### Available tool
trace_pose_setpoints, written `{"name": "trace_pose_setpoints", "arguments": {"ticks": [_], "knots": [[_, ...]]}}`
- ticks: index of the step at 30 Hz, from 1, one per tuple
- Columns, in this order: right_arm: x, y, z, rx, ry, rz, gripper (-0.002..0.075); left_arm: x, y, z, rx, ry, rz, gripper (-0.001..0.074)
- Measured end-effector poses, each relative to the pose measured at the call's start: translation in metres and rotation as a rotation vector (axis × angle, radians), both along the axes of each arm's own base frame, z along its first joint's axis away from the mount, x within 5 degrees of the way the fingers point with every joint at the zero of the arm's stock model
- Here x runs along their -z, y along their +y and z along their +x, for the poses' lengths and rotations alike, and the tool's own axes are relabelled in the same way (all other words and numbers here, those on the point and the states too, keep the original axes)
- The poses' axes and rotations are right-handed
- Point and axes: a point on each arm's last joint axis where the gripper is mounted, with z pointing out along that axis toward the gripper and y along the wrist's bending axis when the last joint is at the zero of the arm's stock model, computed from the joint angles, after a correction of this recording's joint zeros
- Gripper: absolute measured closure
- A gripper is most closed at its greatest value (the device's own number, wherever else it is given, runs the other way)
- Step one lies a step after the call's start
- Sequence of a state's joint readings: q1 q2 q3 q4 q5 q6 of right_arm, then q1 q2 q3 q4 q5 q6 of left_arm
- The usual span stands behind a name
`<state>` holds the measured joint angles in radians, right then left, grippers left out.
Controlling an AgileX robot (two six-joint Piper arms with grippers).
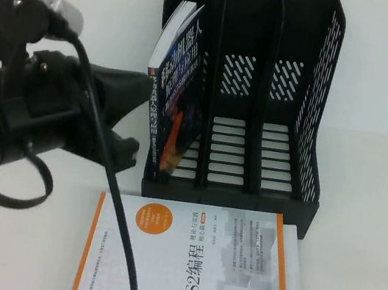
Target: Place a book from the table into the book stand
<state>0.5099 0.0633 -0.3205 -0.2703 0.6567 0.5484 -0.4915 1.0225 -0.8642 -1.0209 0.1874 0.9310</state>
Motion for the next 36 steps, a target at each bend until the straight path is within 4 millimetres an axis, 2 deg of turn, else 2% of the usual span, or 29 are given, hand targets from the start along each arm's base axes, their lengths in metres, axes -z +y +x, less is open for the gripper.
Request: {"name": "trace_pose_setpoints", "arguments": {"ticks": [14, 16, 20, 24, 28, 30, 36], "knots": [[0.001, 0.0, 0.0, 0.002, 0.004, 0.001, 0.0727, 0.019, -0.011, -0.009, 0.167, 0.128, 0.056, 0.0736], [0.001, 0.0, 0.0, 0.002, 0.004, 0.001, 0.0727, 0.019, -0.011, -0.004, 0.132, 0.116, 0.053, 0.0737], [0.001, 0.0, 0.0, 0.002, 0.004, 0.001, 0.0727, 0.014, 0.001, 0.011, -0.042, 0.031, 0.025, 0.0737], [0.001, 0.0, 0.0, 0.002, 0.004, 0.001, 0.0727, 0.003, 0.021, 0.015, -0.196, -0.068, -0.002, 0.0737], [0.001, 0.0, 0.0, 0.002, 0.004, 0.001, 0.0727, -0.013, 0.05, -0.001, -0.27, -0.214, 0.091, 0.0737], [0.001, 0.0, 0.0, 0.002, 0.004, 0.001, 0.0727, -0.016, 0.065, -0.017, -0.297, -0.278, 0.16, 0.0737], [0.001, 0.0, 0.0, 0.002, 0.004, 0.001, 0.0727, 0.006, 0.089, -0.078, -0.343, -0.375, 0.211, 0.0737]]}}
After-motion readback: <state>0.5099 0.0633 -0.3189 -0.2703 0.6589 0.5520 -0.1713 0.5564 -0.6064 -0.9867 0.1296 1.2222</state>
